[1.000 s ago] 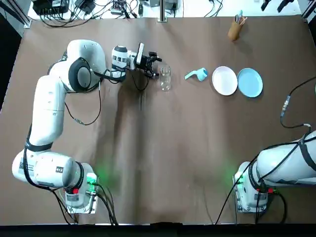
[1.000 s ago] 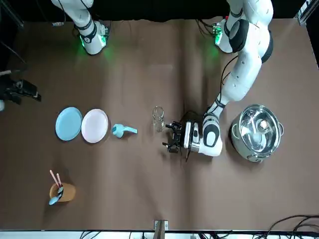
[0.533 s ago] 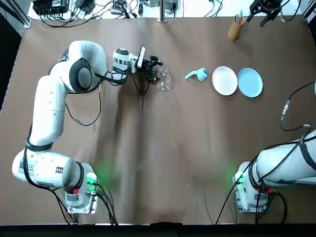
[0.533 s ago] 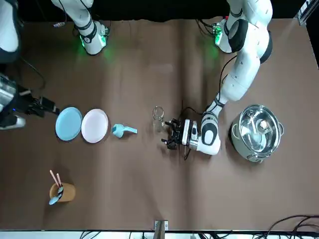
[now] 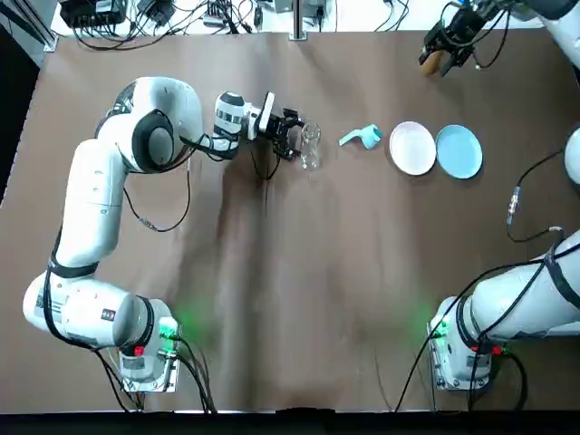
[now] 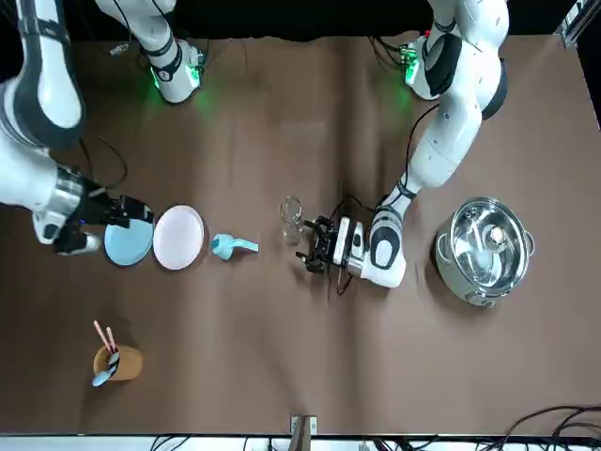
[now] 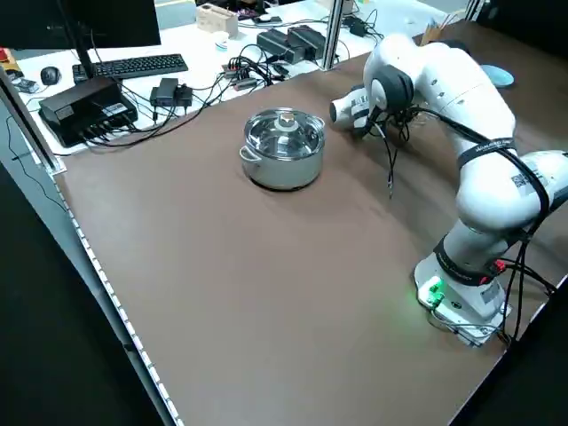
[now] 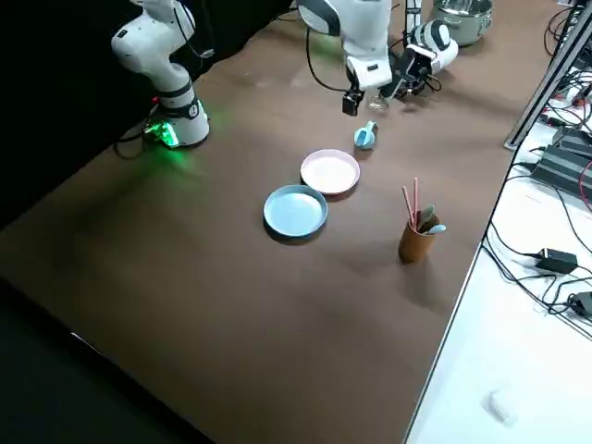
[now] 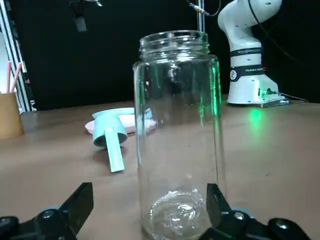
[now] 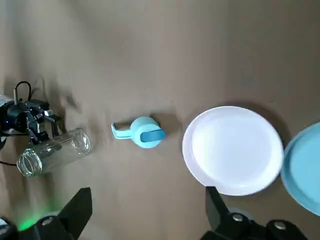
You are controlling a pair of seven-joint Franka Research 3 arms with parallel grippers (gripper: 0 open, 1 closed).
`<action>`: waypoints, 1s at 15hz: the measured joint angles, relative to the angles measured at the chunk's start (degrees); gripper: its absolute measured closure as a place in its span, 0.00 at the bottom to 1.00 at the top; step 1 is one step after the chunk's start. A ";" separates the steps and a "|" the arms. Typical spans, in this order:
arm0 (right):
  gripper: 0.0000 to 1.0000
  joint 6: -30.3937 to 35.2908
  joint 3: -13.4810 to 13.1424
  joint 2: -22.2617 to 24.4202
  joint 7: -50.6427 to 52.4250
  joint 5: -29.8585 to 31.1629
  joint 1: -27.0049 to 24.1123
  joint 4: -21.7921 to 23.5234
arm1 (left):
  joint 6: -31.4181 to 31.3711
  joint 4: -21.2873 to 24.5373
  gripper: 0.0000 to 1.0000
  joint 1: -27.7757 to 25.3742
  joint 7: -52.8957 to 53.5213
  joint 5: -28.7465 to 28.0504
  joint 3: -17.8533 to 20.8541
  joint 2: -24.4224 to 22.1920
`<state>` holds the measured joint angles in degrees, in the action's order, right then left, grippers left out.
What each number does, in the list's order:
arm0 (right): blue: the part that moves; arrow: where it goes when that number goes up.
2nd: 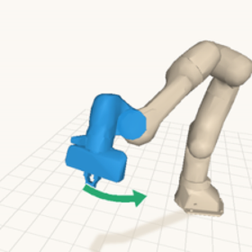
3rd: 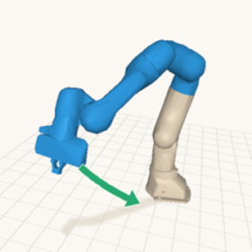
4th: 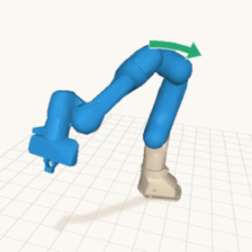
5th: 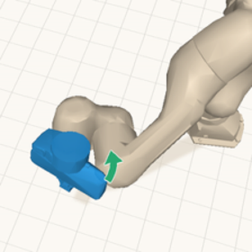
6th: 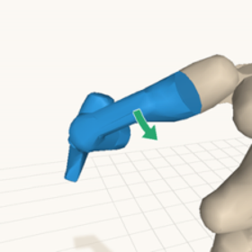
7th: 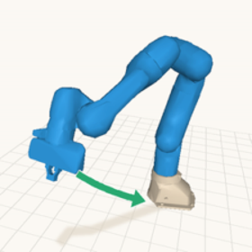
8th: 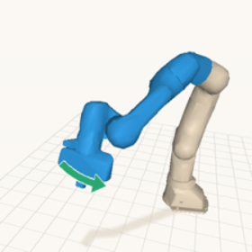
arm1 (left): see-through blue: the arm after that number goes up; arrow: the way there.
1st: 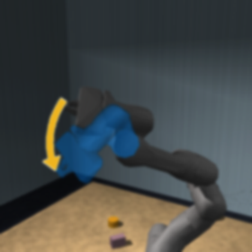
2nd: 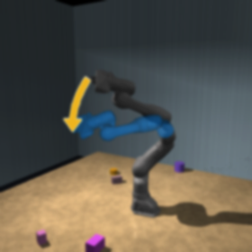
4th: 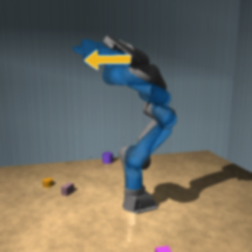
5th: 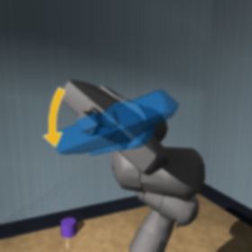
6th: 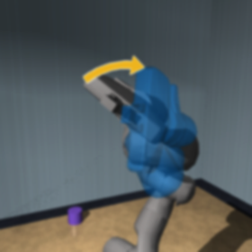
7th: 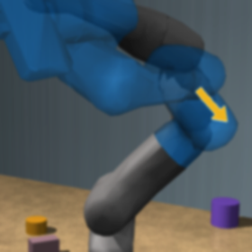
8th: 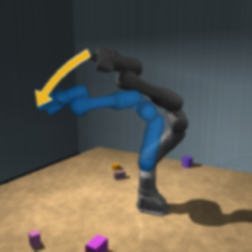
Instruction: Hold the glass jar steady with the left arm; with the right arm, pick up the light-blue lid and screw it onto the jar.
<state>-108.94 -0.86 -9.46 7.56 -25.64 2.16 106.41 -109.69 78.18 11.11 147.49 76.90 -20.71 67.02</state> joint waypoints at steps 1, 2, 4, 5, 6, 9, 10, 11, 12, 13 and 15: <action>0.00 -1.04 0.02 -1.35 0.01 -0.38 0.85 0.05 | 0.00 0.00 0.00 0.32 0.36 0.00 -0.01 0.00; 0.00 -2.03 0.05 -2.77 0.01 -0.55 1.73 0.07 | 0.00 0.02 0.00 0.62 0.62 0.00 -0.01 0.00; 0.00 -3.13 0.10 -5.24 0.21 -1.40 3.01 0.08 | 0.00 0.19 0.00 1.09 1.09 0.00 -0.01 0.00; 0.00 -3.32 0.11 -6.13 1.05 -1.88 3.30 0.08 | 0.00 0.37 0.00 1.31 1.51 0.00 -0.01 0.00; 0.00 -3.32 0.11 -6.87 1.81 -2.79 3.39 0.07 | 0.00 0.56 0.00 1.50 1.79 0.00 -0.01 0.06; 0.00 -3.18 -0.01 -7.95 2.51 -7.76 3.34 0.08 | 0.00 0.84 0.00 2.00 2.30 0.00 -0.02 0.62; 0.00 -3.18 -0.08 -7.99 1.80 -8.56 3.31 0.09 | 0.00 0.84 0.00 2.19 2.32 0.00 -0.02 0.76; 0.00 -3.63 -0.29 -7.99 -3.29 -9.19 3.26 0.13 | -0.01 0.85 0.00 2.70 2.32 0.05 -0.03 0.85; 0.00 -4.24 -0.36 -7.99 -7.08 -9.21 3.20 0.27 | -0.09 0.85 0.00 2.94 2.32 0.18 -0.03 0.90; 0.00 -4.91 -0.41 -7.99 -11.78 -9.26 3.14 0.49 | -0.11 0.85 0.00 3.14 2.32 0.39 -0.03 0.96; 0.00 -6.27 -0.44 -8.00 -21.56 -9.30 3.10 0.85 | -0.13 0.86 0.00 3.85 2.32 1.17 -0.04 1.08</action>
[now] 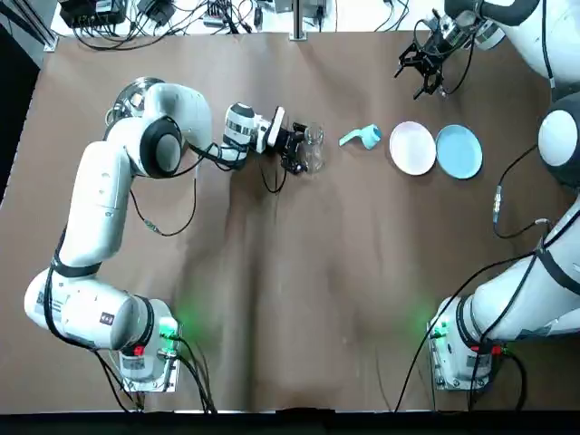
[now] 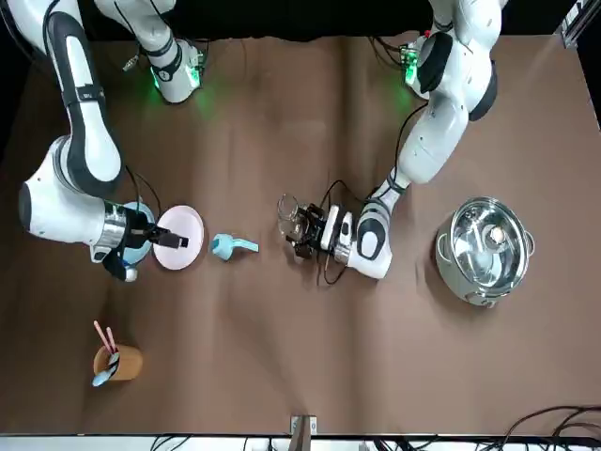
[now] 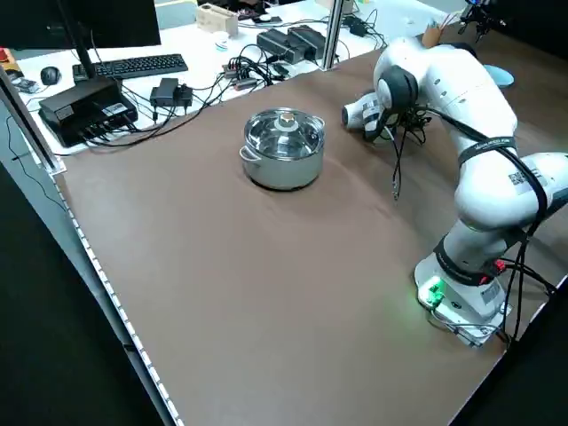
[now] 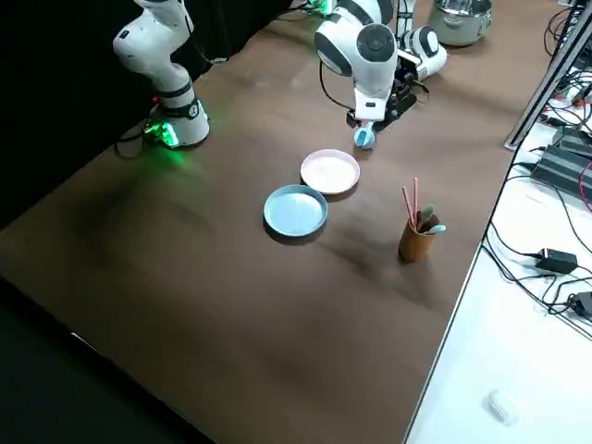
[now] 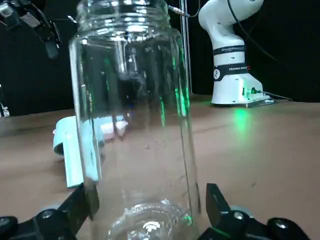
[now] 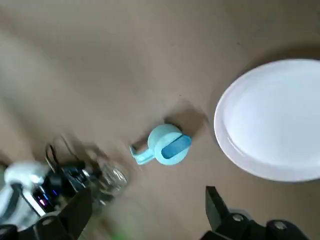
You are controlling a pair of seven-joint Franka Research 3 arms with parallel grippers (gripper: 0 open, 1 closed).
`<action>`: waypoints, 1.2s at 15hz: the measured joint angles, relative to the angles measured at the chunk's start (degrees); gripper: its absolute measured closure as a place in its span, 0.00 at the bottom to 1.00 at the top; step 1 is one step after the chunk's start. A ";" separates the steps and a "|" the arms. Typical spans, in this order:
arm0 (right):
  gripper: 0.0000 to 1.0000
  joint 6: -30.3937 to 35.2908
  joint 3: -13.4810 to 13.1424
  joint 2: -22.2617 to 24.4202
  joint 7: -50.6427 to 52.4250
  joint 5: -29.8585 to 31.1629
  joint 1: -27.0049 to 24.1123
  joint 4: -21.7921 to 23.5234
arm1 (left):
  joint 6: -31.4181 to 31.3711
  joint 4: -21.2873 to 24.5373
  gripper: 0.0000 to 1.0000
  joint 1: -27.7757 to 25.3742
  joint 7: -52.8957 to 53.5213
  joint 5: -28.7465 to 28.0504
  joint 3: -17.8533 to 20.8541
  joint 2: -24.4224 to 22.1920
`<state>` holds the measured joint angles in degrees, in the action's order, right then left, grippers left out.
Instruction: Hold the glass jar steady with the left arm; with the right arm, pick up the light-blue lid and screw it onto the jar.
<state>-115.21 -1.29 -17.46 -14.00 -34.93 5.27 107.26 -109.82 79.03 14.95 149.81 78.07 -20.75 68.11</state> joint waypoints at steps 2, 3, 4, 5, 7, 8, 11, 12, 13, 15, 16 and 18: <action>0.00 -1.87 0.08 -0.17 -9.48 -0.04 0.10 0.32 | -0.56 0.00 0.00 0.94 0.00 1.02 -0.01 0.12; 0.00 -2.58 0.12 -0.44 -13.61 -0.12 0.17 0.44 | -0.97 0.00 0.00 1.31 0.00 1.47 -0.01 0.15; 0.00 -3.55 0.16 -0.89 -17.18 -0.94 0.35 0.56 | -1.27 0.00 0.00 1.54 0.00 1.73 -0.01 0.18; 0.00 -5.01 0.22 -1.52 -20.02 -2.50 0.71 0.82 | -1.40 0.00 0.00 1.64 0.00 1.86 -0.01 0.24; 0.00 -8.39 0.34 -2.79 -23.06 -6.25 1.49 2.24 | -1.68 0.00 0.00 1.66 0.00 1.89 -0.01 0.31; 0.00 -9.45 0.34 -3.29 -23.59 -8.59 1.77 3.22 | -1.84 0.00 0.00 1.69 -0.01 1.90 -0.01 0.32; 0.00 -10.17 0.36 -4.14 -26.05 -11.83 2.69 5.86 | -2.37 -0.01 0.05 1.80 -0.19 2.68 -0.02 0.32; 0.00 -10.19 0.37 -4.31 -26.95 -12.16 2.78 6.72 | -2.52 0.00 0.07 1.81 -0.36 2.95 -0.05 0.32; 0.00 -10.19 0.31 -4.45 -27.52 -12.59 2.76 7.47 | -2.65 0.00 0.07 1.84 -0.44 3.12 -0.05 0.32; 0.00 -9.65 0.09 -4.99 -28.15 -13.26 2.58 8.48 | -2.77 -0.01 0.07 1.89 -0.44 3.27 -0.06 0.32; 0.00 -9.09 0.02 -5.42 -28.19 -13.40 2.39 8.74 | -2.82 -0.01 0.07 1.91 -0.44 3.31 -0.07 0.32; 0.00 -8.65 0.02 -6.46 -28.24 -14.54 2.15 9.00 | -2.86 -0.01 0.07 1.91 -0.44 3.32 -0.07 0.32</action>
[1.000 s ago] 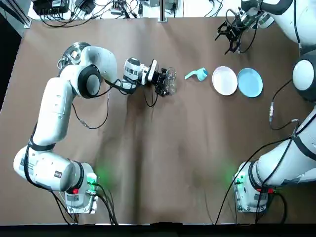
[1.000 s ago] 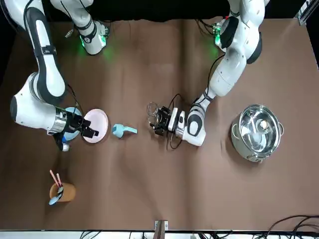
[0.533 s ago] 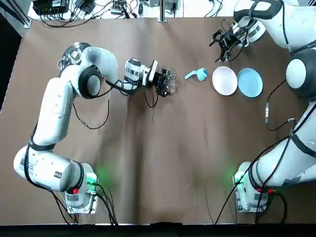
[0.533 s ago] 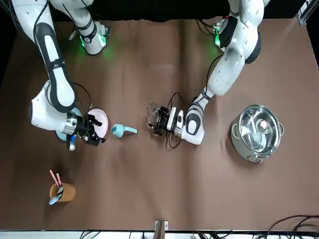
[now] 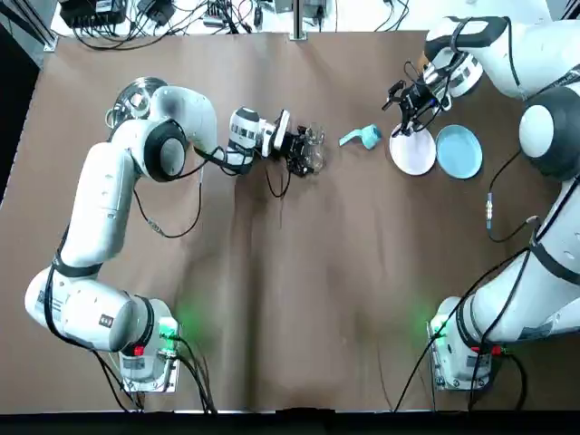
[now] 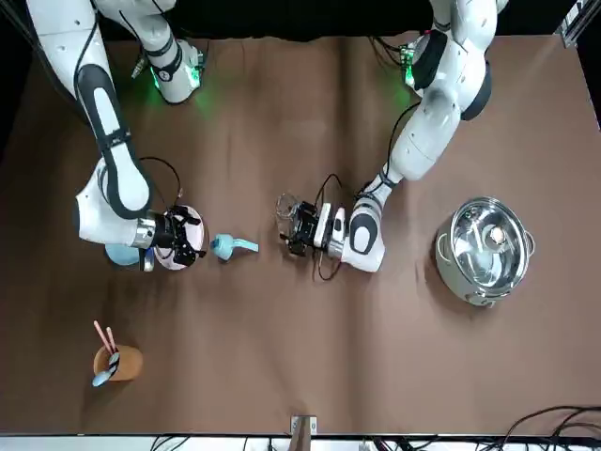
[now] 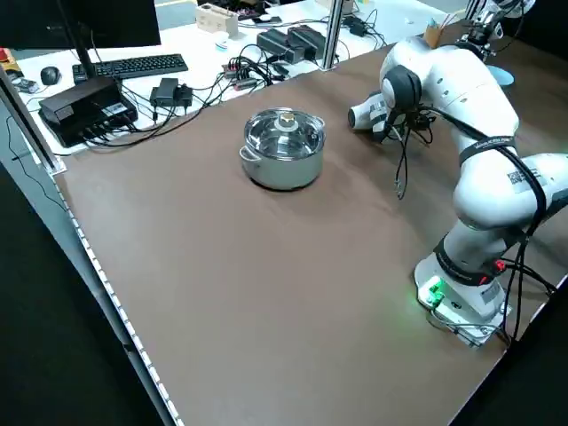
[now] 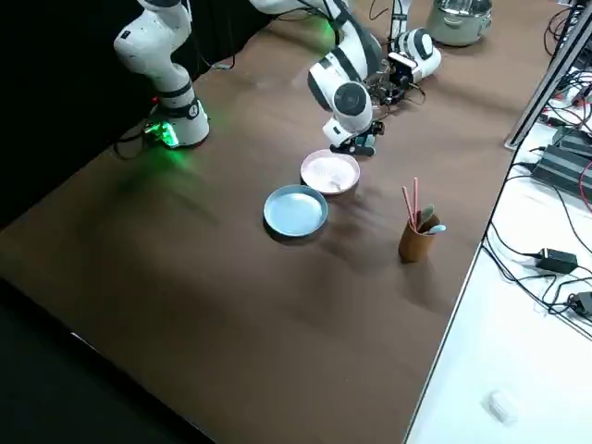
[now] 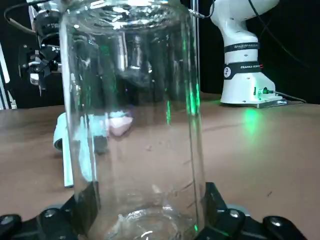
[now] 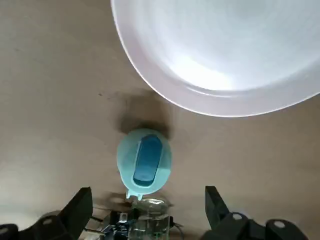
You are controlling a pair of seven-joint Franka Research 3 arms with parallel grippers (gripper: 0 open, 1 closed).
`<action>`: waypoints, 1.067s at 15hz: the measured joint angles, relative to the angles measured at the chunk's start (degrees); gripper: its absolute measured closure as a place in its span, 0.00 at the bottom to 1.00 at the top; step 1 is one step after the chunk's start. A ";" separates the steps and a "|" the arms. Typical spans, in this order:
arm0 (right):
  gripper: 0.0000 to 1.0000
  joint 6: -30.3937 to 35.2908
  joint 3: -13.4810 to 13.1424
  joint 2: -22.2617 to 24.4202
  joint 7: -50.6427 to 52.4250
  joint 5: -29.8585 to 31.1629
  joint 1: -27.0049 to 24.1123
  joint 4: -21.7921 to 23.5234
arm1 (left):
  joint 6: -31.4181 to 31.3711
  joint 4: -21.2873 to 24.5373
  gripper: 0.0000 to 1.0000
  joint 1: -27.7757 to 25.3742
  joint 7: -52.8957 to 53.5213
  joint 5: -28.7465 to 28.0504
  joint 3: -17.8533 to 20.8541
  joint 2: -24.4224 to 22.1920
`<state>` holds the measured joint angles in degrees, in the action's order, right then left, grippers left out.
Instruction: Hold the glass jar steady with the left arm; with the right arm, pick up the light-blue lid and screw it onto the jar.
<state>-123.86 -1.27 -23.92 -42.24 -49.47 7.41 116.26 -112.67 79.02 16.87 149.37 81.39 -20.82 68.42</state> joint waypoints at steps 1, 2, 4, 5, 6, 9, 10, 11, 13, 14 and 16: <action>0.01 0.08 0.07 -1.45 0.06 -3.25 0.02 0.01 | -0.02 0.00 0.07 0.00 0.00 0.00 0.00 0.00; 0.02 0.08 0.09 -2.18 0.07 -4.06 0.03 -0.02 | -0.02 0.00 0.07 0.00 0.01 0.00 0.00 0.00; 0.02 0.08 0.09 -3.24 0.10 -4.64 0.03 -0.32 | -0.07 -0.03 0.07 0.02 0.02 0.00 0.00 -0.01; 0.02 0.08 0.09 -3.50 0.10 -4.72 0.03 -0.53 | -0.19 -0.06 0.07 0.05 0.02 0.00 -0.01 -0.02; 0.02 0.08 0.09 -3.68 0.09 -5.11 0.03 -0.77 | -0.32 -0.08 0.07 0.09 0.02 0.00 -0.02 -0.05; 0.02 0.08 0.15 -5.20 0.09 -6.75 0.11 -2.22 | -0.63 -0.13 0.07 0.15 0.02 0.00 -0.05 -0.10; 0.01 0.08 0.20 -5.98 0.09 -6.94 0.22 -2.83 | -0.88 -0.16 0.07 0.17 0.02 0.00 -0.09 -0.15; 0.01 0.08 0.26 -6.64 0.09 -7.61 0.40 -3.31 | -1.16 -0.16 0.07 0.22 0.02 0.00 -0.11 -0.23; 0.01 0.07 0.34 -7.55 0.09 -8.90 0.89 -3.89 | -1.76 -0.17 0.07 0.35 0.02 0.00 -0.12 -0.43; 0.02 0.06 0.36 -7.94 0.09 -9.14 1.08 -4.20 | -1.97 -0.17 0.07 0.39 0.02 0.00 -0.12 -0.51; 0.02 0.05 0.38 -8.70 0.09 -9.50 1.33 -4.62 | -2.07 -0.17 0.07 0.41 0.02 0.00 -0.12 -0.54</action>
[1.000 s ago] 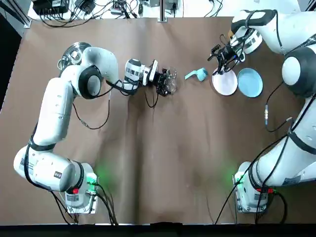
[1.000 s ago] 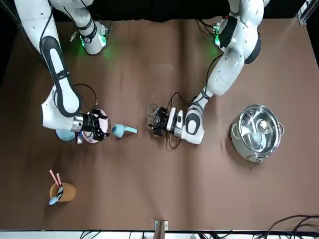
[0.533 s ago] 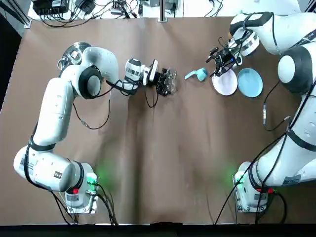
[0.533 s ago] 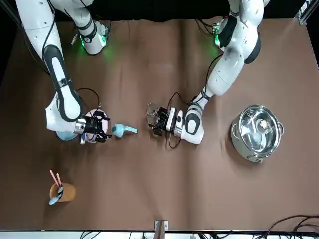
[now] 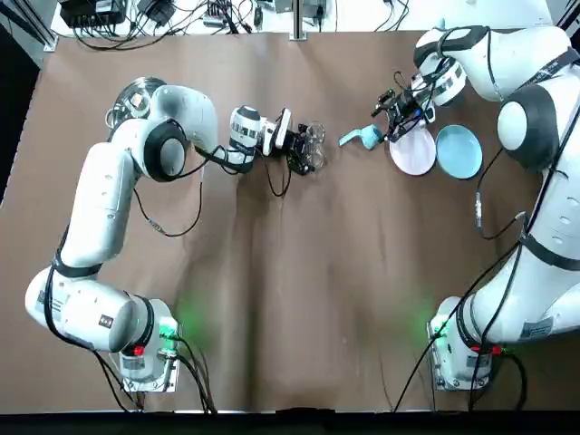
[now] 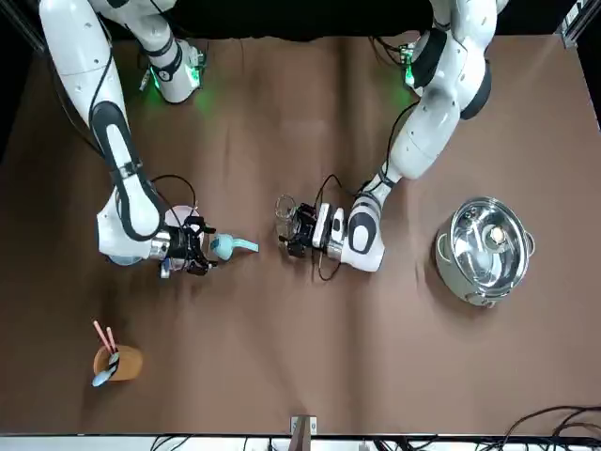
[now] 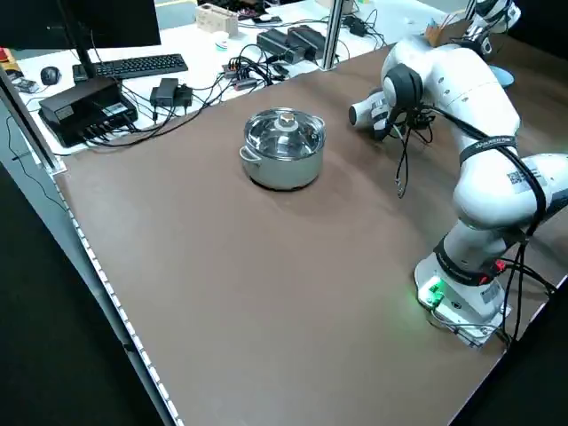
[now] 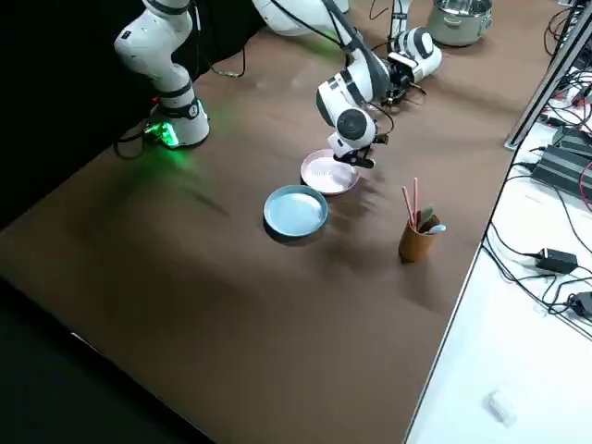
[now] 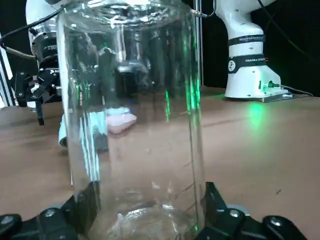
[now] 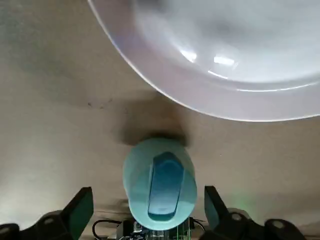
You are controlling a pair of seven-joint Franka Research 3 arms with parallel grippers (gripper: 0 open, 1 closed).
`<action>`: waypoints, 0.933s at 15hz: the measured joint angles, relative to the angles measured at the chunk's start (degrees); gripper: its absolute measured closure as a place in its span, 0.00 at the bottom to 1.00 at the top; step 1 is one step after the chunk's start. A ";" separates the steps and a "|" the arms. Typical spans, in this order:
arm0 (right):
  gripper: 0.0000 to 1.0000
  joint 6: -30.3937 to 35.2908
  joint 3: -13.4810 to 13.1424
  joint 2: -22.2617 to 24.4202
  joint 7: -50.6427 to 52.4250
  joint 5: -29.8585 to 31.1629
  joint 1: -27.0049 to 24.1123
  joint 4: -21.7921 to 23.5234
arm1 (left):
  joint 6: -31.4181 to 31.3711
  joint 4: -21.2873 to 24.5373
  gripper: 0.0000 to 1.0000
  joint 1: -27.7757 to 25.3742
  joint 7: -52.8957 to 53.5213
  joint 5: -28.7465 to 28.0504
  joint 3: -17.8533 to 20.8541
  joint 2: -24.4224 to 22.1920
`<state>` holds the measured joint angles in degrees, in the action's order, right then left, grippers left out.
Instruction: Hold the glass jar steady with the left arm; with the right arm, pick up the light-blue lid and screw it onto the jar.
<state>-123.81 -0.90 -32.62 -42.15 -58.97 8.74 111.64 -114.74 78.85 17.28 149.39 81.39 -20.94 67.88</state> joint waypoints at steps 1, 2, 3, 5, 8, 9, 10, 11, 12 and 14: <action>0.02 0.00 0.01 -0.34 0.00 -0.42 0.15 -0.13 | -0.01 0.00 0.07 0.00 0.00 0.00 0.00 0.00; 0.02 0.00 0.03 -0.64 0.00 -0.61 0.31 -0.22 | -0.01 0.00 0.07 0.00 0.00 0.00 0.00 0.00; 0.02 0.00 0.04 -0.85 0.00 -0.65 0.44 -0.26 | -0.01 0.00 0.07 0.00 0.00 0.00 0.00 0.00; 0.02 0.00 0.05 -0.96 0.01 -0.66 0.60 -0.29 | -0.03 0.00 0.07 0.00 -0.08 0.00 0.00 0.00; 0.08 0.00 0.07 -1.10 0.02 -0.66 0.98 -0.30 | -0.08 0.00 0.07 0.00 -0.34 0.00 0.00 0.00; 0.26 0.00 0.07 -1.24 0.01 -0.67 1.14 -0.30 | -0.09 0.00 0.07 0.00 -0.39 0.00 0.00 0.00; 0.26 0.00 0.07 -1.30 0.01 -0.67 1.19 -0.30 | -0.09 0.00 0.07 0.00 -0.40 0.00 0.00 0.00; 0.26 0.00 0.07 -1.37 0.01 -0.67 1.24 -0.30 | -0.09 0.00 0.07 0.00 -0.40 0.00 0.00 0.00; 0.26 0.00 0.07 -1.45 0.01 -0.67 1.30 -0.29 | -0.10 0.00 0.07 0.00 -0.41 0.00 0.00 0.00; 0.26 -0.01 0.07 -1.58 0.06 -0.67 1.33 -0.29 | -0.10 0.00 0.07 0.00 -0.42 0.00 0.00 0.00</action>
<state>-123.82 -0.83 -34.19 -42.09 -59.65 10.07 111.34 -114.84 78.86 17.28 148.98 81.39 -20.94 67.88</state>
